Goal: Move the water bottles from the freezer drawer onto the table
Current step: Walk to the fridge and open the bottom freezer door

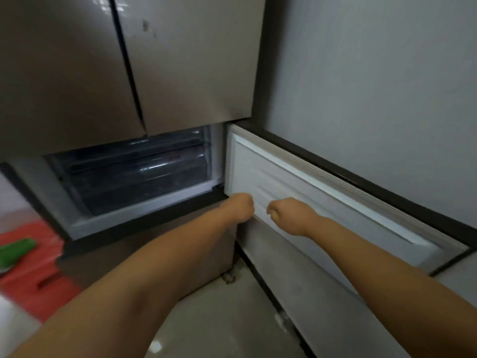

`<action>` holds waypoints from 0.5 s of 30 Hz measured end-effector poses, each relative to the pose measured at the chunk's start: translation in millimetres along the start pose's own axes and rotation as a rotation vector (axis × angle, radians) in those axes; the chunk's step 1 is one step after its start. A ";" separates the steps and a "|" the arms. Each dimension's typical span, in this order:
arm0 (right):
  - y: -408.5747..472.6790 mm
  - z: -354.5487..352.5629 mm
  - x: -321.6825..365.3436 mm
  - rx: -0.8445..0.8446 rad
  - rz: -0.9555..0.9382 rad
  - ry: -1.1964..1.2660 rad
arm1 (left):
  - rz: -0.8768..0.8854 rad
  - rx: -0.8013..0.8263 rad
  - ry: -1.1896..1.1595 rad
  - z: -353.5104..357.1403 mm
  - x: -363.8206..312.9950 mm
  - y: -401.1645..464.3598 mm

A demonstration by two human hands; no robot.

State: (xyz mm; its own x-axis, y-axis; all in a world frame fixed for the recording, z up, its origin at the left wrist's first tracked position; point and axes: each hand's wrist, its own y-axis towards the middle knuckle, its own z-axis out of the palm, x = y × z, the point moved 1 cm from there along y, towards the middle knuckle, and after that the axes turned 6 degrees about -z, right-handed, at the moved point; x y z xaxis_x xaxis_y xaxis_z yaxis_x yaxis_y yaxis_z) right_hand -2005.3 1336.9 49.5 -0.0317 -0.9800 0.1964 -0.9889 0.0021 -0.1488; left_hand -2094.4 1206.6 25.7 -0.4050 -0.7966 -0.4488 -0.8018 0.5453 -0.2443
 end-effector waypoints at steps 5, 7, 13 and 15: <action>101.9 41.0 76.0 0.142 0.012 0.588 | -0.502 -0.005 -0.644 -40.9 140.8 -20.5; 141.2 48.8 102.8 0.196 0.081 0.779 | -0.648 -0.029 -0.880 -52.9 182.4 -30.1; 261.3 70.7 162.6 0.174 0.238 1.395 | -0.773 -0.483 -1.563 -92.6 284.6 -6.0; 293.2 76.2 170.2 0.129 0.266 1.567 | -0.767 -0.599 -1.720 -102.2 311.4 12.9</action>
State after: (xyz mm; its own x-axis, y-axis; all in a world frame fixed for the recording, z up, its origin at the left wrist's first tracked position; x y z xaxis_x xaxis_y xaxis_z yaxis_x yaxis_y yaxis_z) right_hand -2289.5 1155.5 -34.5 -0.3858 0.2097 0.8984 -0.9152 0.0361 -0.4015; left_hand -2275.8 939.0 -29.4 0.5221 0.4698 -0.7119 -0.7396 -0.1664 -0.6522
